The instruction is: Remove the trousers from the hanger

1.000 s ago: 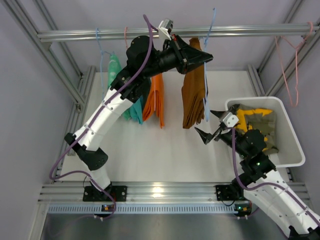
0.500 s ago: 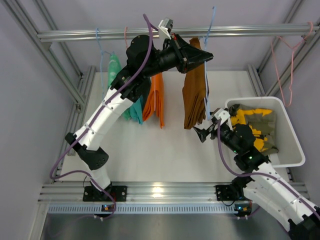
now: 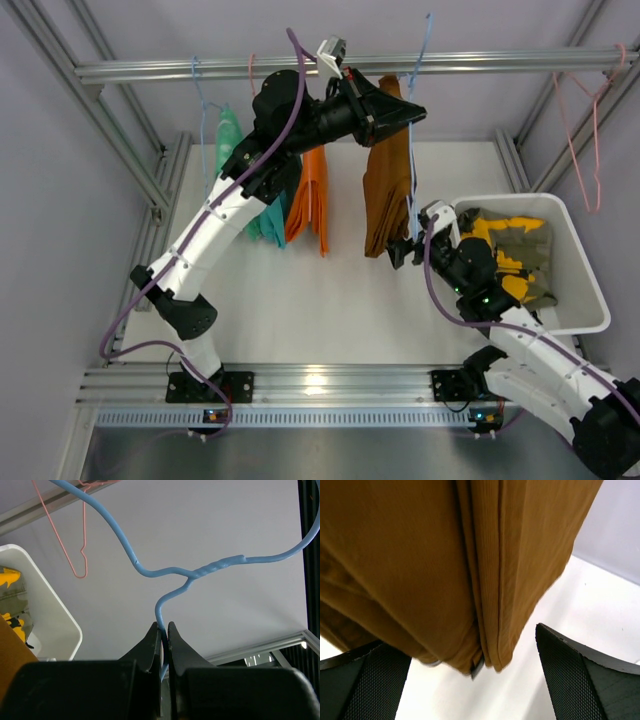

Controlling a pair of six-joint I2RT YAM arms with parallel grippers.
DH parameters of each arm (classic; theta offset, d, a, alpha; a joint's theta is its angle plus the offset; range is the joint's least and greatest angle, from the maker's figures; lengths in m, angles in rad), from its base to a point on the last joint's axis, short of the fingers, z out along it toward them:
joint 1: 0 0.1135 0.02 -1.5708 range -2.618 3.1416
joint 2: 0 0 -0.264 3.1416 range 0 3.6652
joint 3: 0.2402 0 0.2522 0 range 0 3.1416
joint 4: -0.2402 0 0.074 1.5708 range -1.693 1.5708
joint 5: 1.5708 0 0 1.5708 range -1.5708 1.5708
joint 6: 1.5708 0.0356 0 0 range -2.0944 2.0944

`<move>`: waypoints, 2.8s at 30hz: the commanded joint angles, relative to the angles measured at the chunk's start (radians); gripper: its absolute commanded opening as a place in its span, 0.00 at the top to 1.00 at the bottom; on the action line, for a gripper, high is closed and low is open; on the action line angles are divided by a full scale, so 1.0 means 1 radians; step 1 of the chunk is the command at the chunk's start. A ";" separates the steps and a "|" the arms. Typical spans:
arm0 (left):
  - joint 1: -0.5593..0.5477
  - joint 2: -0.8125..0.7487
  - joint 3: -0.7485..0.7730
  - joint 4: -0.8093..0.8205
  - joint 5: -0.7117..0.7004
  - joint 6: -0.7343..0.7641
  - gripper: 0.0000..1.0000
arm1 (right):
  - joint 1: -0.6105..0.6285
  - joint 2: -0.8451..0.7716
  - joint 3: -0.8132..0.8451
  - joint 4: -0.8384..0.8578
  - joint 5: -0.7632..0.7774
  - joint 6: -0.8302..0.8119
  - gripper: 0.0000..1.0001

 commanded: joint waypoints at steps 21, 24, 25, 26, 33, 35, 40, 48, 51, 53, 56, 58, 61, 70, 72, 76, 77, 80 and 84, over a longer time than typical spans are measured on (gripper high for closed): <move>0.004 -0.087 -0.042 0.278 -0.009 0.017 1.00 | 0.020 -0.035 0.239 0.094 0.050 0.055 0.11; 0.004 -0.091 -0.042 0.276 -0.006 0.009 1.00 | 0.020 -0.035 0.231 0.106 0.107 0.044 0.23; 0.004 -0.091 -0.042 0.276 -0.006 0.009 1.00 | 0.017 -0.033 0.226 0.116 0.116 0.043 0.25; 0.004 -0.094 -0.047 0.273 -0.004 0.009 1.00 | 0.017 -0.033 0.226 0.125 0.124 0.043 0.27; 0.000 -0.149 -0.166 0.264 0.014 -0.002 1.00 | 0.009 0.008 0.277 0.203 0.104 0.020 0.39; -0.002 -0.163 -0.218 0.267 0.022 -0.006 1.00 | 0.009 0.014 0.283 0.229 0.078 -0.009 0.37; -0.007 -0.196 -0.286 0.279 0.030 -0.011 1.00 | 0.008 0.019 0.281 0.249 0.040 -0.091 0.60; 0.001 -0.215 -0.336 0.298 0.051 0.017 1.00 | 0.008 -0.049 0.315 0.154 0.052 -0.135 1.00; 0.015 -0.228 -0.389 0.305 0.056 0.047 1.00 | 0.008 -0.082 0.366 0.075 0.050 -0.111 1.00; 0.030 -0.231 -0.430 0.305 0.063 0.067 1.00 | 0.008 -0.101 0.404 0.012 0.052 -0.076 1.00; 0.043 -0.231 -0.464 0.296 0.071 0.121 1.00 | 0.009 -0.115 0.482 -0.047 0.064 -0.022 1.00; 0.044 -0.229 -0.490 0.273 0.071 0.168 1.00 | 0.008 -0.118 0.544 -0.077 0.066 0.019 1.00; 0.044 -0.220 -0.527 0.270 0.074 0.205 1.00 | 0.008 -0.126 0.614 -0.117 0.082 0.067 1.00; 0.036 -0.206 -0.642 0.253 0.048 0.264 1.00 | -0.026 -0.162 0.834 -0.277 0.104 0.136 1.00; 0.033 -0.214 -0.685 0.258 0.042 0.262 1.00 | -0.048 -0.179 0.878 -0.294 0.107 0.129 1.00; 0.026 -0.214 -0.726 0.270 0.028 0.259 1.00 | -0.086 -0.198 0.956 -0.353 0.116 0.106 1.00; 0.026 -0.208 -0.731 0.268 0.030 0.265 1.00 | -0.098 -0.204 0.981 -0.363 0.127 0.107 1.00; 0.024 -0.196 -0.729 0.265 0.031 0.273 1.00 | -0.120 -0.227 0.999 -0.395 0.190 0.035 1.00; 0.024 -0.186 -0.725 0.267 0.033 0.280 1.00 | -0.153 -0.270 1.001 -0.447 0.280 -0.066 1.00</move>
